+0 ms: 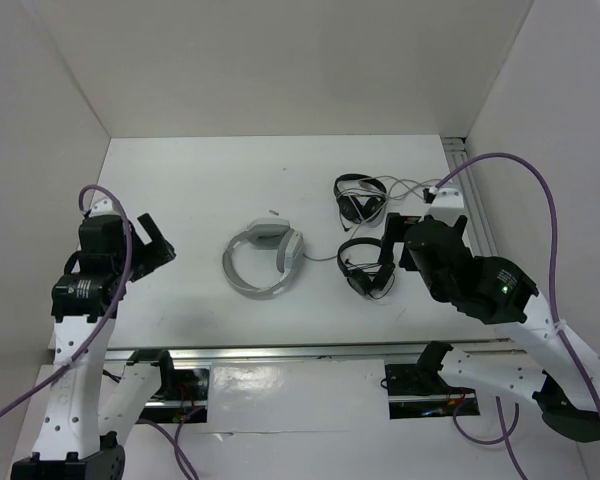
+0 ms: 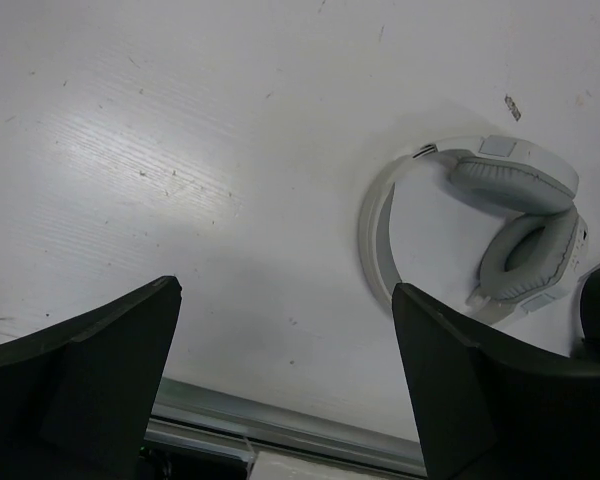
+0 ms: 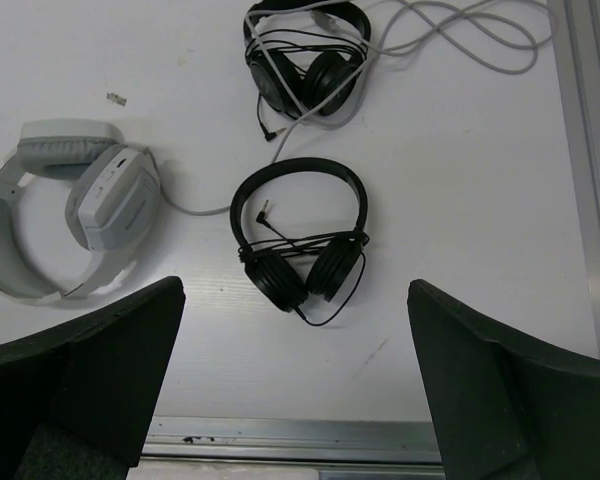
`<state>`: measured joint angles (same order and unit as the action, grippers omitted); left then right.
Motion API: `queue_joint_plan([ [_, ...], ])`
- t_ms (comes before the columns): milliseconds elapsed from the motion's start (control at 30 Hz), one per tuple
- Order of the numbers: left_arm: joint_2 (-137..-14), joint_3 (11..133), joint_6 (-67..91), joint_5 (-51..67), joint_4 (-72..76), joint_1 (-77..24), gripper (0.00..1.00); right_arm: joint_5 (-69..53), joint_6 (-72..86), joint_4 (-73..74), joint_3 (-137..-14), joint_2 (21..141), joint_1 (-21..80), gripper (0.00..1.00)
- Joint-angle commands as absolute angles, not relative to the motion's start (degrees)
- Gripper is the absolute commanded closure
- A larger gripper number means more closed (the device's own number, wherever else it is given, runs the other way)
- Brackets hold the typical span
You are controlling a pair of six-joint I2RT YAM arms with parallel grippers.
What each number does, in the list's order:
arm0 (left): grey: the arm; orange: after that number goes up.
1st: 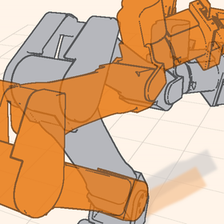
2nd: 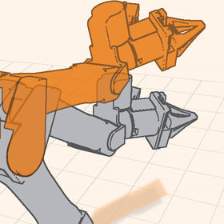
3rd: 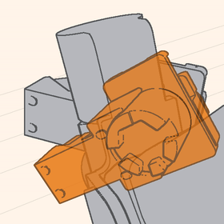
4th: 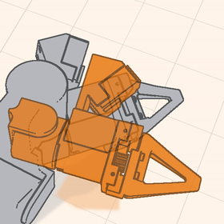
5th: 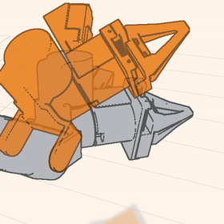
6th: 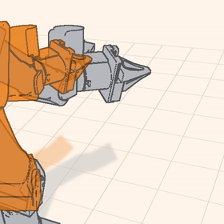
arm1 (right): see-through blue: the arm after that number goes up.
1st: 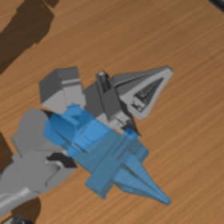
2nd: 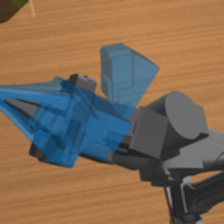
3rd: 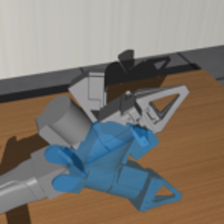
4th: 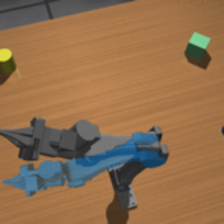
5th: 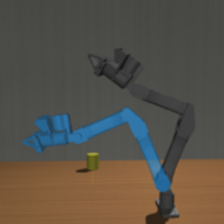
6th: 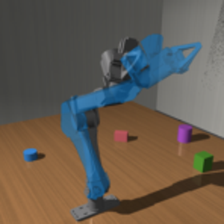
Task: Wrap the headphones
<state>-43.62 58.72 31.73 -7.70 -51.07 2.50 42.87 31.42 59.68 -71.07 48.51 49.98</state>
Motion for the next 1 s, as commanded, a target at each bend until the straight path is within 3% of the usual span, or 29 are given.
queue_joint_plan([
  [0,-44.12,58.45,31.55,-5.11,-50.1,2.2,0.0,40.27,29.1,59.07,-73.83,48.08,49.66,0.0],
  [200,-44.04,55.38,33.3,6.82,-45.54,-0.08,0.0,36.83,26.89,54.68,-71.63,46.93,49.66,0.0],
  [300,-44.56,52.13,39.62,7.38,-40.18,-6.84,0.0,36.21,26.02,53.44,-70.49,47.46,49.66,0.0],
  [467,-58.48,53.34,50.42,-5.06,-33.84,-27.12,0.0,35.96,26.54,52.04,-71.02,52.2,49.66,0.0],
  [567,-69.4,61.77,56.83,-18.52,-39.97,-38.04,0.0,33.67,26.54,49.84,-70.49,53.53,49.66,0.0],
  [700,-80.41,64.25,66.31,-23.98,-44.47,-39.46,0.0,30.94,26.54,47.91,-69.26,54.05,49.66,0.0],
  [967,-81.56,56.78,75.23,-26.54,-44.03,-37.62,0.0,28.22,25.49,46.14,-66.97,54.05,49.66,0.0],
])
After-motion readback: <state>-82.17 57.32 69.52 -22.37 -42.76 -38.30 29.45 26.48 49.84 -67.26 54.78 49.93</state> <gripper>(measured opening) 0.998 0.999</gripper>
